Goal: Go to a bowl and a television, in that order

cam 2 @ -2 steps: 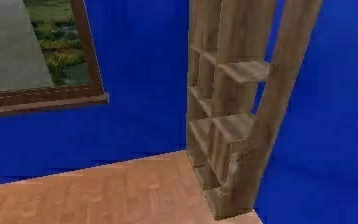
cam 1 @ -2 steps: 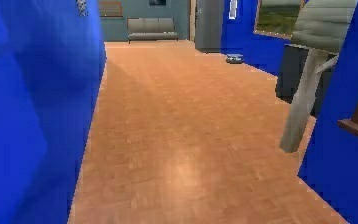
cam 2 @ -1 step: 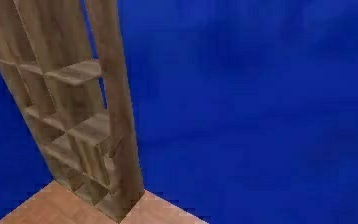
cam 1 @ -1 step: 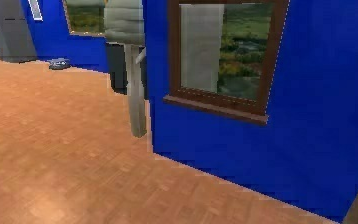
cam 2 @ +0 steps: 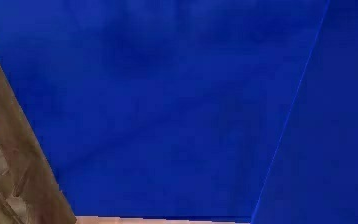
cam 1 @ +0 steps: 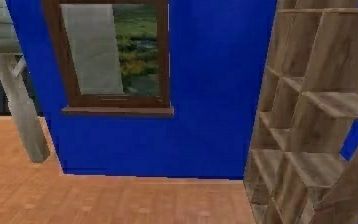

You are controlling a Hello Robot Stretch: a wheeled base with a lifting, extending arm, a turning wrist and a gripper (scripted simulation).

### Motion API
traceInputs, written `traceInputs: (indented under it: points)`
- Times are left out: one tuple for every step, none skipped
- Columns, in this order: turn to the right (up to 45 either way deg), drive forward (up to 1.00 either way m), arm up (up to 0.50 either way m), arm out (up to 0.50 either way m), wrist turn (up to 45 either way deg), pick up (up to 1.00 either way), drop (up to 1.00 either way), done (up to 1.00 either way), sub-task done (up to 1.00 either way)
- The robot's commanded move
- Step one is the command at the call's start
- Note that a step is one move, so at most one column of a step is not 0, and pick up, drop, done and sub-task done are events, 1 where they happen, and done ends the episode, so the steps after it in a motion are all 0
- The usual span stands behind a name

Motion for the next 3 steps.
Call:
traceInputs:
  points:
    - [0.0, 0.1, 0.0, 0.0, 0.0, 0.0, 0.0, 0.0, 0.0]
    - [-45.0, 0.0, 0.0, 0.0, 0.0, 0.0, 0.0, 0.0, 0.0]
    - [-18.0, 0.0, 0.0, 0.0, 0.0, 0.0, 0.0, 0.0, 0.0]
